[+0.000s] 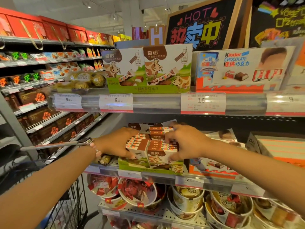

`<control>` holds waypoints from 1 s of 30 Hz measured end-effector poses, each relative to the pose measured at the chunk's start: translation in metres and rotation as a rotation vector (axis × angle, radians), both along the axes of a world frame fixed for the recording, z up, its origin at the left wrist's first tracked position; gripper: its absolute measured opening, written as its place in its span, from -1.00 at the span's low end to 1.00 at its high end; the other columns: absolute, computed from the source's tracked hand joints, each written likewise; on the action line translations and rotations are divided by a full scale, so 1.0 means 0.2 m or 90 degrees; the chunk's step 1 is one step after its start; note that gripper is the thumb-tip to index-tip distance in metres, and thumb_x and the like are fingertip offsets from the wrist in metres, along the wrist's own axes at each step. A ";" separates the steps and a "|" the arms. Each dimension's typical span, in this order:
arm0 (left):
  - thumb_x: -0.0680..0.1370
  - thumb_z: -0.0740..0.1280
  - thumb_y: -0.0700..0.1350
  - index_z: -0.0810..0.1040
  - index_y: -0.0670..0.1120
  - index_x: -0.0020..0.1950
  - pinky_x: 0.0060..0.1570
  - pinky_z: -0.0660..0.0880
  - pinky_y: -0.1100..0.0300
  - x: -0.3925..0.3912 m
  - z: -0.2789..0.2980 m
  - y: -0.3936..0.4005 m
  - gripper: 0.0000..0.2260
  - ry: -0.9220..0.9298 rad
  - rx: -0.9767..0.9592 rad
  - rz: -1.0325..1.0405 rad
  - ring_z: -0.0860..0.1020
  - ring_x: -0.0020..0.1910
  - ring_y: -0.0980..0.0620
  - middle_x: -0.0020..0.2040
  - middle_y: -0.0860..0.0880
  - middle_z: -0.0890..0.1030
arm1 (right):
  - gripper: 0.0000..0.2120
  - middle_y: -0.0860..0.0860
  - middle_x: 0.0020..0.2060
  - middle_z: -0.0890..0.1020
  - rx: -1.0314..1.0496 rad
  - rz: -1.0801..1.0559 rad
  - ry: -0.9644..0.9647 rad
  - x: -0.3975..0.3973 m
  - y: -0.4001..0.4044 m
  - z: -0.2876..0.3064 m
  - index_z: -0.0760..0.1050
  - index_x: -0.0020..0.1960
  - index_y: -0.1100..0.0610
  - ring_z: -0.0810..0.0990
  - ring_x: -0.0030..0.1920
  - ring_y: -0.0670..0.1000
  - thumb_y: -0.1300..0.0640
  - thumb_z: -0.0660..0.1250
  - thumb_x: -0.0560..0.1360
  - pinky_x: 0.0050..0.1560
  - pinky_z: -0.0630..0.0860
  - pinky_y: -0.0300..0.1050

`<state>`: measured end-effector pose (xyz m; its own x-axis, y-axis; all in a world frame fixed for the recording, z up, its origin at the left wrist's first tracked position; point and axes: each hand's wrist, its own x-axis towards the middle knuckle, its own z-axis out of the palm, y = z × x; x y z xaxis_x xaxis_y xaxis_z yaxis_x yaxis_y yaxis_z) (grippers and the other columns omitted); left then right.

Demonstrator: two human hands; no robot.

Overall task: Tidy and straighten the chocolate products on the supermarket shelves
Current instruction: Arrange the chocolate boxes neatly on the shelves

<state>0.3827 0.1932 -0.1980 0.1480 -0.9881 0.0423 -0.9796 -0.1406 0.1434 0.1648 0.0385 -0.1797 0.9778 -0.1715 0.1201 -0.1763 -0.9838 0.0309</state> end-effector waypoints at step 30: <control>0.32 0.46 0.25 0.27 0.08 0.44 0.06 0.12 0.58 -0.05 0.02 0.00 -0.24 0.000 0.038 -0.032 0.32 0.26 0.05 0.32 0.03 0.38 | -0.52 -0.15 -0.32 0.60 0.139 -0.029 0.069 0.06 -0.14 -0.01 0.52 -0.17 -0.04 0.54 -0.31 -0.15 -0.44 0.36 0.22 -0.32 0.44 -0.18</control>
